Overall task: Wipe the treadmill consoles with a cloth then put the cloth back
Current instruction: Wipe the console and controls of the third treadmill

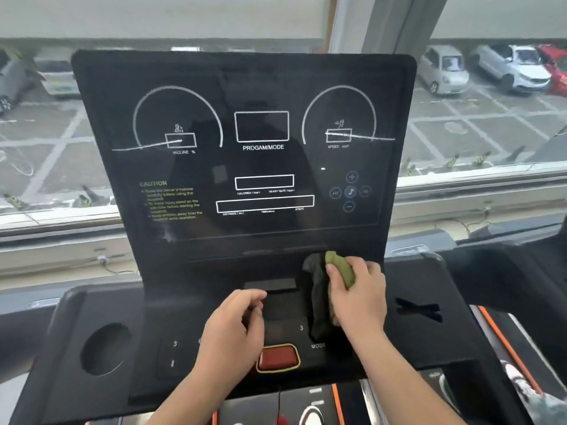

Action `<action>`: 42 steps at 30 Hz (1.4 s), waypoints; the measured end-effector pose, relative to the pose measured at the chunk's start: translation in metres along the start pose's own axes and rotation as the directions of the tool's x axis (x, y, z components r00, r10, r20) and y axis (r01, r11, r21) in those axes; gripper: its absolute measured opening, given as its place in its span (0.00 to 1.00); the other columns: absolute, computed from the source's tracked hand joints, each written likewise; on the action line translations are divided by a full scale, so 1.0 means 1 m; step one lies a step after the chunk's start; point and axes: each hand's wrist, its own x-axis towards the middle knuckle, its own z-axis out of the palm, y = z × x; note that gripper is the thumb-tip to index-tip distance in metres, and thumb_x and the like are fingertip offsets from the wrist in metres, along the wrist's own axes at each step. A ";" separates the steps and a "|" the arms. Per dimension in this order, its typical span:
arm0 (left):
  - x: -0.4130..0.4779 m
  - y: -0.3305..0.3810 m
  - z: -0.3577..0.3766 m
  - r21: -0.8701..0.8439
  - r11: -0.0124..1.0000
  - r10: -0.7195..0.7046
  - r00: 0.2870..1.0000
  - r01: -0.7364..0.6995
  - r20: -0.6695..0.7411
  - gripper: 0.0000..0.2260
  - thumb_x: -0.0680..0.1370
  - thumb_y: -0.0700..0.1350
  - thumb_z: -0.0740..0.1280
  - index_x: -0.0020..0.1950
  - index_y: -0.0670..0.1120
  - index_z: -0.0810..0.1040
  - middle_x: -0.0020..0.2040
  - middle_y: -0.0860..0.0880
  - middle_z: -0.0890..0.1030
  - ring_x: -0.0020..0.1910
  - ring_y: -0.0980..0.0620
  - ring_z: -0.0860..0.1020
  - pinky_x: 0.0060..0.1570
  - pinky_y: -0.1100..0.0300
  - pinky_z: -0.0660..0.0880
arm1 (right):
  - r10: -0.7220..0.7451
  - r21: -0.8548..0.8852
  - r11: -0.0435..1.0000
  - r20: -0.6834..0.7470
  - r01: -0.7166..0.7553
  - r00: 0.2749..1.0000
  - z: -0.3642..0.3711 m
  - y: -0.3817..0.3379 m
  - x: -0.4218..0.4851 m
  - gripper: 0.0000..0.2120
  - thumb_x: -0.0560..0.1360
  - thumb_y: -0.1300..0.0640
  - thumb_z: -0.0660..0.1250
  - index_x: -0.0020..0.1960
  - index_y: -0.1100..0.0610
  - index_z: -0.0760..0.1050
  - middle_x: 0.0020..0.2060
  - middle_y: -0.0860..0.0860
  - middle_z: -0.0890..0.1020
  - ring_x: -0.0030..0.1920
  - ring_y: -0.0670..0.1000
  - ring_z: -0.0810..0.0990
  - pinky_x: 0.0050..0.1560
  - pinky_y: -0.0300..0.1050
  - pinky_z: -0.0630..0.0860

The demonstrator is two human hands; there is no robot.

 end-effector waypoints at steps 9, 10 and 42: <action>-0.017 -0.041 -0.040 0.021 0.998 -0.055 0.988 0.059 -0.142 0.15 0.76 0.31 0.72 0.55 0.51 0.83 0.45 0.61 0.81 0.46 0.59 0.81 0.43 0.68 0.75 | -0.652 -0.223 0.736 0.018 0.639 0.758 0.020 -0.027 0.010 0.06 0.73 0.54 0.78 0.45 0.55 0.84 0.43 0.52 0.77 0.45 0.57 0.75 0.41 0.53 0.74; -0.020 -0.043 -0.042 0.016 0.998 -0.055 0.987 0.058 -0.149 0.16 0.76 0.31 0.72 0.54 0.51 0.83 0.45 0.61 0.81 0.46 0.59 0.81 0.43 0.67 0.75 | -0.684 -0.236 0.701 0.041 0.673 0.728 0.025 -0.037 0.007 0.06 0.73 0.53 0.78 0.44 0.55 0.84 0.43 0.52 0.77 0.44 0.57 0.75 0.40 0.52 0.74; -0.016 -0.061 -0.125 -0.224 0.973 -0.062 0.998 0.060 -0.001 0.38 0.71 0.70 0.70 0.79 0.62 0.65 0.77 0.68 0.59 0.78 0.66 0.59 0.72 0.67 0.61 | -0.048 0.228 0.970 0.503 -0.079 0.863 0.090 -0.200 -0.091 0.20 0.78 0.40 0.69 0.38 0.54 0.76 0.34 0.49 0.82 0.37 0.52 0.82 0.43 0.53 0.82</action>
